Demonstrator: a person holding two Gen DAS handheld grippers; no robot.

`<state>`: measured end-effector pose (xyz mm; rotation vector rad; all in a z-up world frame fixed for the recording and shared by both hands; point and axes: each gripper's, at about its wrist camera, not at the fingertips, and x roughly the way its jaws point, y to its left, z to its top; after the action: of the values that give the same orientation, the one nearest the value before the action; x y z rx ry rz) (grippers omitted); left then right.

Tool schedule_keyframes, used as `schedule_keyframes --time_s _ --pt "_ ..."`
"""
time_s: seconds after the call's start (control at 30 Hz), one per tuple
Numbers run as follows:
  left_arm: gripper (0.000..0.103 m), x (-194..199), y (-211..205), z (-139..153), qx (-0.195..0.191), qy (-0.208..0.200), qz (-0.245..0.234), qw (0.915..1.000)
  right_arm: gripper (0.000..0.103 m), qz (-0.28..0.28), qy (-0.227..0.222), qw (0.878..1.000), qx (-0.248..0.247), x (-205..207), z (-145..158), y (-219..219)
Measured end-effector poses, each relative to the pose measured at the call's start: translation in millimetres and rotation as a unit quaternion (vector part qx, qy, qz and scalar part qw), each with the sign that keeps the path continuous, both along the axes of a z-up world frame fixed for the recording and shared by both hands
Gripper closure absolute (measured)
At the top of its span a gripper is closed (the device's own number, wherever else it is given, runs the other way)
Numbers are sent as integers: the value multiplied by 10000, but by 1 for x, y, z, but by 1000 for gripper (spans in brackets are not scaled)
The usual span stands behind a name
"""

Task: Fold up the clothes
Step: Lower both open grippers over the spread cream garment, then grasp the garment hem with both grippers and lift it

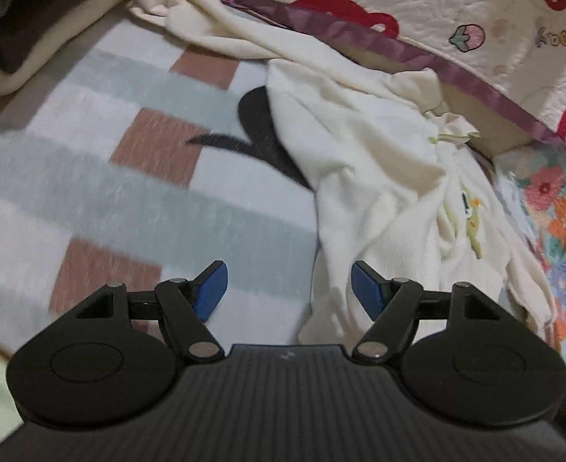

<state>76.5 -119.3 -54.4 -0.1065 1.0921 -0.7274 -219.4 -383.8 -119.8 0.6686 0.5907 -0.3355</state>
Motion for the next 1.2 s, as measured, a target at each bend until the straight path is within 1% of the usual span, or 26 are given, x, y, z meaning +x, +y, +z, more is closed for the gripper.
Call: schedule_keyframes --time_s 0.07,0.13,0.23,0.33,0.43,0.5,0.57,0.6,0.63,0.67,0.73,0.77,0.8,0.83,0.87,0.9,0.93,1.03,1.17,1.2 --pt "33 -15 2 2 -147 -92 6 9998 37 243 -106 9996 105 2 0 6" --pt "33 -29 5 2 -327 -29 -143 9994 39 486 -213 9984 209 4 0 11" --pt "33 -43 5 4 -303 -103 -344 9989 39 850 -372 9950 366 7 1 20" --pt "32 -46 0 6 -315 -134 -486 9982 39 1212 -530 9898 522 10 1 28" --pt "31 -46 -11 8 -261 -160 -691 9971 39 1294 -413 9900 376 14 2 38" --pt "28 -47 -18 9 -268 -187 -866 9957 39 1336 -324 9901 266 16 3 45" --pt "24 -46 -25 5 -321 -158 -976 9946 39 1378 -235 9901 156 19 3 51" --pt "23 -44 -29 1 -337 -103 -985 9945 39 1399 -190 9899 101 20 4 54" --pt "23 -40 -34 -4 -261 -54 -968 9949 39 1420 -146 9898 46 21 4 58" --pt "21 -37 -40 -9 -107 -21 -937 9955 39 1441 -101 9895 -9 23 4 61" --pt "22 -31 -51 -18 241 -2 -915 9955 39 1482 -12 9889 -119 25 5 67" --pt "29 -30 -55 -20 301 -1 -937 9951 39 1502 33 9885 -174 26 6 71" --pt "40 -30 -55 -19 215 -2 -991 9948 39 1523 78 9880 -229 28 6 74" --pt "72 -30 -55 -16 110 14 -1035 9946 39 1543 122 9875 -284 29 6 77" --pt "88 -30 -55 -12 -17 50 -1066 9943 39 1637 130 9857 -382 29 9 80" --pt "88 -30 -55 -6 -106 -14 -1079 9941 39 1747 129 9833 -489 28 11 83" --pt "88 -30 -56 1 -151 -199 -1070 9939 39 1856 129 9807 -596 28 14 86" --pt "88 -29 -62 19 -199 -680 -1061 9918 39 2054 99 9775 -471 36 17 86" --pt "90 -26 -66 28 -348 -875 -1046 9900 39 1833 272 9820 -374 66 9 82" --pt "90 -29 -65 33 -393 -959 -1034 9892 39 1775 201 9830 -428 68 9 81"
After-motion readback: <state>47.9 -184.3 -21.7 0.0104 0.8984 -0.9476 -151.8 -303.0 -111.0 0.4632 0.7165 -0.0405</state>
